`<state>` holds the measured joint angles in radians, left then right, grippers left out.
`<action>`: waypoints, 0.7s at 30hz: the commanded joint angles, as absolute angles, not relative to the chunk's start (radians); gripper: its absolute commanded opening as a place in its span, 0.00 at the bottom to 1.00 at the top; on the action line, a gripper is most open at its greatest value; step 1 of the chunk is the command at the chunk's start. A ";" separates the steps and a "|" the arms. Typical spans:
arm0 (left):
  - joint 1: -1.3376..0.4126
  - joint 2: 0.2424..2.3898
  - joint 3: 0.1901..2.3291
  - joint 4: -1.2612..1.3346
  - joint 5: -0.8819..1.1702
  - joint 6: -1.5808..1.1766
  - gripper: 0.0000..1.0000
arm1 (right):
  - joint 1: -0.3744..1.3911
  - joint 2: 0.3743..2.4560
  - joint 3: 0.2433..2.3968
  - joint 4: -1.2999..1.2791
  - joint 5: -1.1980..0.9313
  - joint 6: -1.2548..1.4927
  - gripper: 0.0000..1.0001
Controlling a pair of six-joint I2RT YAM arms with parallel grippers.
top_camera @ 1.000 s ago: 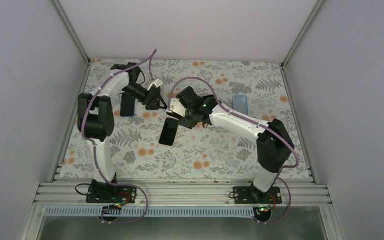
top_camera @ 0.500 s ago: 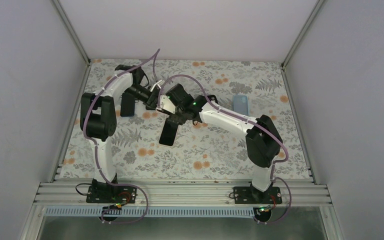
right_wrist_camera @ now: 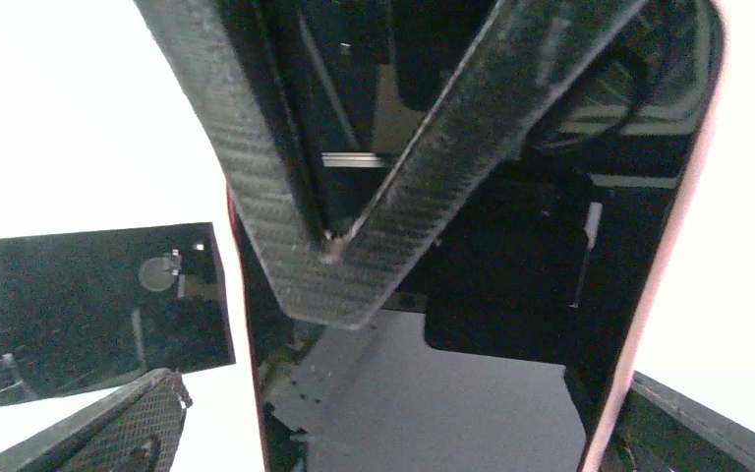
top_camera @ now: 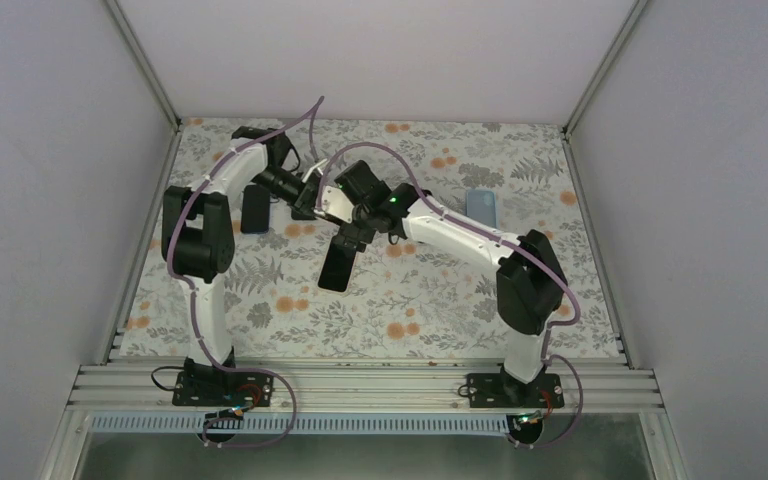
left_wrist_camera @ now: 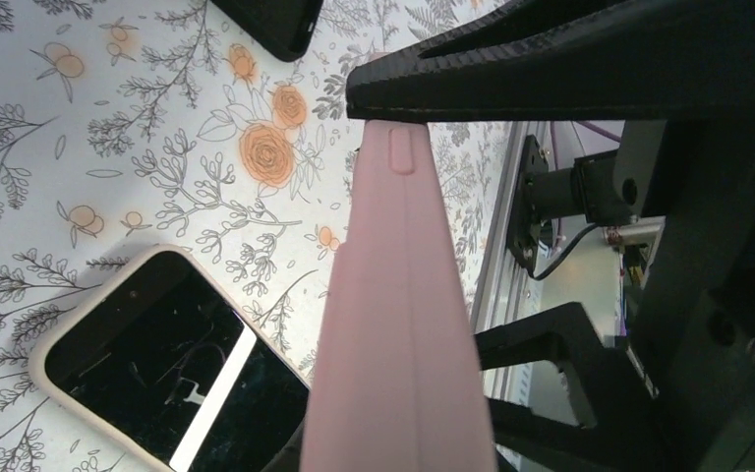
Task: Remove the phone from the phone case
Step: Pick up the phone at the center of the board.
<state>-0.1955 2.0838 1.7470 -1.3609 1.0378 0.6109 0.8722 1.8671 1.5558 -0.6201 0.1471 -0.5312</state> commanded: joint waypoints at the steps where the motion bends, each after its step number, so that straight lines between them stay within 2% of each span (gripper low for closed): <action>1: -0.199 2.030 1.791 -1.358 1.055 0.681 0.02 | 0.829 1.764 1.535 -0.759 -0.057 -0.545 1.00; 9: -0.207 1.895 1.703 -1.359 0.922 0.834 0.02 | 0.639 1.627 1.480 -0.957 -0.353 -0.670 1.00; 14: -0.240 1.827 1.695 -1.358 0.889 0.858 0.02 | 0.604 1.654 1.499 -0.991 -0.418 -0.712 1.00; 21: -0.392 1.692 1.662 -1.356 0.645 0.906 0.02 | 0.589 1.768 1.571 -1.046 -0.493 -0.768 0.97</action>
